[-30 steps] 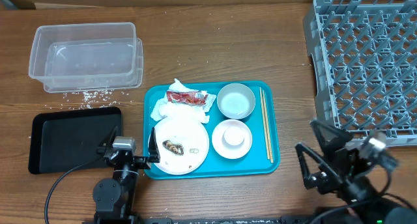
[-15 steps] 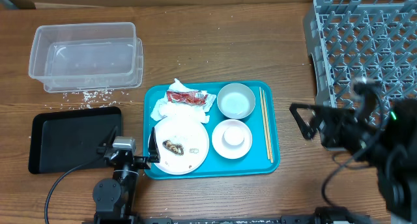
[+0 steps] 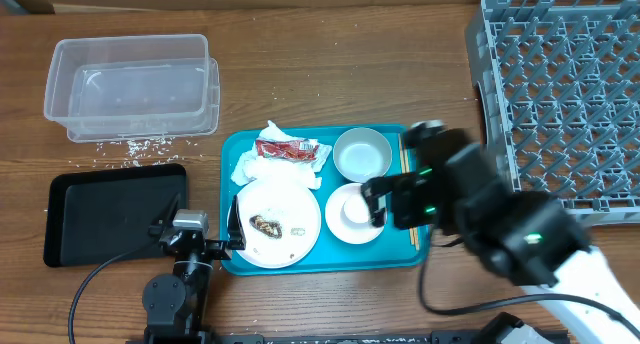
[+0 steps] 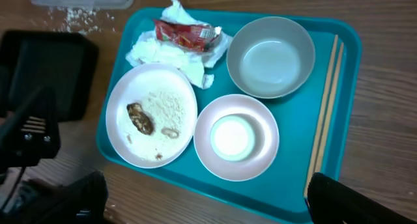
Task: Sort waste into correct bins and load items into the dishwasher
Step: 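Move the right gripper over the small white bowl and grasp its rim, then lift the small white bowl and place it into the grey dish rack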
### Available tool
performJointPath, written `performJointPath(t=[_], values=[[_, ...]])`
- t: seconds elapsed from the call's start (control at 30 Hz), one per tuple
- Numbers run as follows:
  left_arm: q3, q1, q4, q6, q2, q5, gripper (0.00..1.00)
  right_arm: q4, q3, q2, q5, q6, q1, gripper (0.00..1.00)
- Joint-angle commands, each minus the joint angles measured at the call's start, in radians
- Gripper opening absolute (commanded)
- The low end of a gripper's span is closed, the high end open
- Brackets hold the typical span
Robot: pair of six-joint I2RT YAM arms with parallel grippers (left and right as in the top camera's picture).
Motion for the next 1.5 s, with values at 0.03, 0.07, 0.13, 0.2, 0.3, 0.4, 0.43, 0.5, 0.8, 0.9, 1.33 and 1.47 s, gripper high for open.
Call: performJointPath(t=[0.03,0.07,0.13,0.2,0.3,0.4,0.43,0.5,0.8,0.9,1.33,1.47], values=[[-0.006,-0.003,0.0,-0.009,-0.01,-0.011,1.0,0.073,0.03,0.062,0.088,0.056,0.096,1.0],[-0.006,-0.003,0.0,-0.009,-0.01,-0.011,1.0,0.082,0.03,0.075,0.058,0.056,0.106,1.0],[-0.006,-0.003,0.0,-0.009,-0.01,-0.011,1.0,0.089,0.03,0.101,0.008,0.056,0.114,1.0],[-0.006,-0.003,0.0,-0.009,-0.01,-0.011,1.0,0.12,0.03,0.132,-0.007,0.056,0.113,1.0],[-0.006,-0.003,0.0,-0.009,-0.01,-0.011,1.0,0.119,0.029,0.179,0.002,0.057,0.111,1.0],[-0.006,-0.003,0.0,-0.009,-0.01,-0.011,1.0,0.06,0.028,0.248,0.055,0.171,0.111,1.0],[-0.006,-0.003,0.0,-0.009,-0.01,-0.011,1.0,0.042,0.028,0.273,0.071,0.21,0.111,1.0],[-0.006,-0.003,0.0,-0.009,-0.01,-0.011,1.0,0.023,0.027,0.333,0.084,0.24,0.111,1.0],[-0.006,-0.003,0.0,-0.009,-0.01,-0.011,1.0,0.071,0.027,0.558,0.106,0.267,0.111,1.0],[-0.006,-0.003,0.0,-0.009,-0.01,-0.011,1.0,0.064,0.027,0.595,0.116,0.27,0.111,0.98],[-0.006,-0.003,0.0,-0.009,-0.01,-0.011,1.0,0.052,0.022,0.62,0.133,0.289,0.111,0.72],[-0.006,-0.003,0.0,-0.009,-0.01,-0.011,1.0,0.059,0.012,0.62,0.134,0.293,0.111,0.69]])
